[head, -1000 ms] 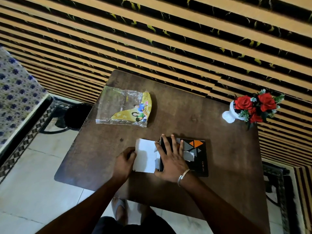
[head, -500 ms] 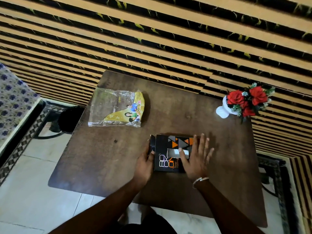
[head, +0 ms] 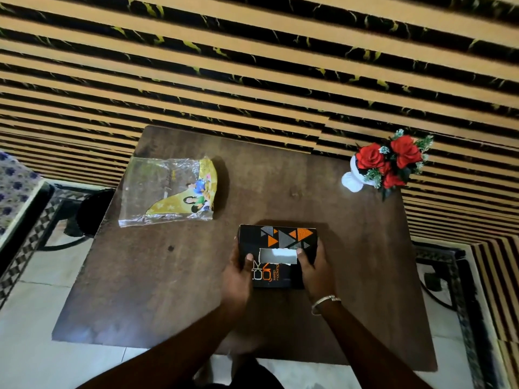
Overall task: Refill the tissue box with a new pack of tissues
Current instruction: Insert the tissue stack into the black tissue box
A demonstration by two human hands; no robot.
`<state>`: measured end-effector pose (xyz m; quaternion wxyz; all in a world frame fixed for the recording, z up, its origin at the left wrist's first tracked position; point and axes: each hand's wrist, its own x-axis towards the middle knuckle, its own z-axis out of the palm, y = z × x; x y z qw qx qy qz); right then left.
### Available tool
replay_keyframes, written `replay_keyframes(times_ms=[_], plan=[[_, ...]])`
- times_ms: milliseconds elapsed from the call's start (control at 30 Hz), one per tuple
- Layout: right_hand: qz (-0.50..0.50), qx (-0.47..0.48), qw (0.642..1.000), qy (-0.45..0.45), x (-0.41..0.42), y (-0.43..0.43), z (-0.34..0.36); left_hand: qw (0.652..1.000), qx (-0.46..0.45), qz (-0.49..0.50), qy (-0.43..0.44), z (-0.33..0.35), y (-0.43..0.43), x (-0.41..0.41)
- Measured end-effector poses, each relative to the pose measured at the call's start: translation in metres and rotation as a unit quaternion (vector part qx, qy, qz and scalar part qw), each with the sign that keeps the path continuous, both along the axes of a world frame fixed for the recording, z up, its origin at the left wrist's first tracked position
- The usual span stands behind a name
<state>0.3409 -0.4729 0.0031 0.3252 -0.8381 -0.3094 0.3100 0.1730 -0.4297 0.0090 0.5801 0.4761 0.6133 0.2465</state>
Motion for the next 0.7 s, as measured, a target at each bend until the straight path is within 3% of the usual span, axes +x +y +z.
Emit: replay_keyframes(times_ms=[233, 533, 700], plan=[[-0.028, 0.03, 0.999, 0.023, 0.058, 0.093, 0.016, 0.996, 0.076, -0.035, -0.003, 0.014, 0.102, 0.051], [-0.007, 0.049, 0.993, 0.105, 0.125, 0.243, 0.018, 0.997, 0.054, 0.009, -0.057, 0.01, 0.249, 0.113], [-0.002, 0.041, 0.992, 0.121, 0.141, 0.276, -0.003, 0.997, 0.03, 0.023, -0.063, -0.009, 0.286, 0.121]])
